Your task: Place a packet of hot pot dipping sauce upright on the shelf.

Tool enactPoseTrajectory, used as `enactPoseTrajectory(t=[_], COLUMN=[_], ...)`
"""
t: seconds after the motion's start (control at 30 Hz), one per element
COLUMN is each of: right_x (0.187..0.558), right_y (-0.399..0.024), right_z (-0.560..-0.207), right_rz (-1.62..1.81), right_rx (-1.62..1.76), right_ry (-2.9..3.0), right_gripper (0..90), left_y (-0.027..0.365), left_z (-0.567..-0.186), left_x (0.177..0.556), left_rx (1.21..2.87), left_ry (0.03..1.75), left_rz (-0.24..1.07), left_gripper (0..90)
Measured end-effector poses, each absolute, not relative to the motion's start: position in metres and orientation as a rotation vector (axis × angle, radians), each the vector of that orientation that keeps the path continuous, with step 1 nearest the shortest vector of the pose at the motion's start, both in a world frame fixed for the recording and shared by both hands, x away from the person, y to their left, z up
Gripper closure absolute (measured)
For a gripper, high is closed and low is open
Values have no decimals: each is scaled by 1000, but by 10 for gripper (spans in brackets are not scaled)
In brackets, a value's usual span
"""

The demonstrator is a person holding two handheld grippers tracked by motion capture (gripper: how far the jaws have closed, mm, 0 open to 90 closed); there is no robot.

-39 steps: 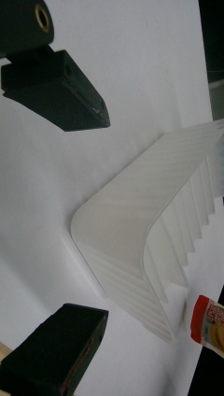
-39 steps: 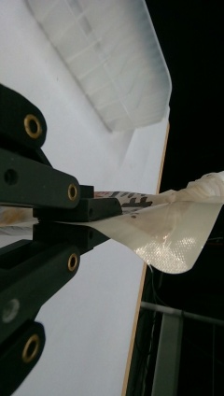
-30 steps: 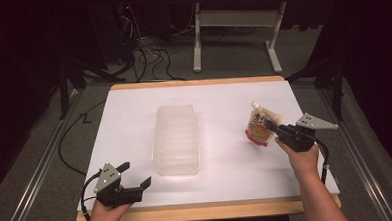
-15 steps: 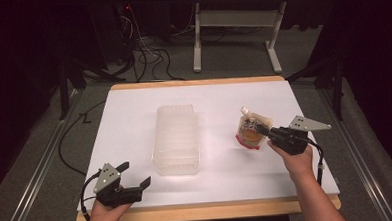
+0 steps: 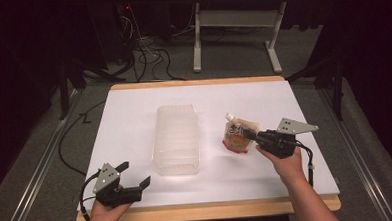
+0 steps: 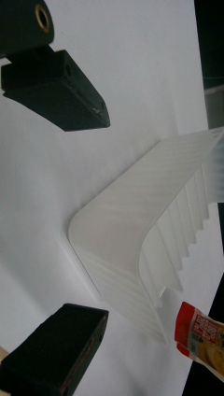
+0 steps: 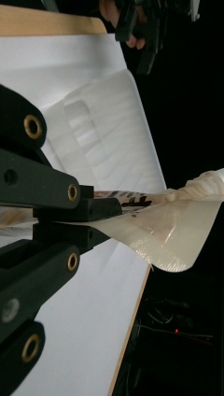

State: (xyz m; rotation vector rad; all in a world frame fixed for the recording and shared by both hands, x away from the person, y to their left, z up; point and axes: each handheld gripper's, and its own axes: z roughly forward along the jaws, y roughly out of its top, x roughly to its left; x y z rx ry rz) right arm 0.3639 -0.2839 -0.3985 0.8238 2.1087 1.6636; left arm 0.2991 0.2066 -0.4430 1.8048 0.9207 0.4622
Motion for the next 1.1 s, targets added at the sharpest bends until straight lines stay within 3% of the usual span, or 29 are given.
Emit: enactPoseTrajectory(t=[1.1], right_x=[373], right_y=[-204], right_z=[-372], right_rz=[1795], right_rx=[603], right_ry=[2201], right_gripper=[900], left_y=[208], left_z=[-443], left_x=[297], left_rx=[1818], left_ry=[914], left_rz=[459], left_gripper=[80])
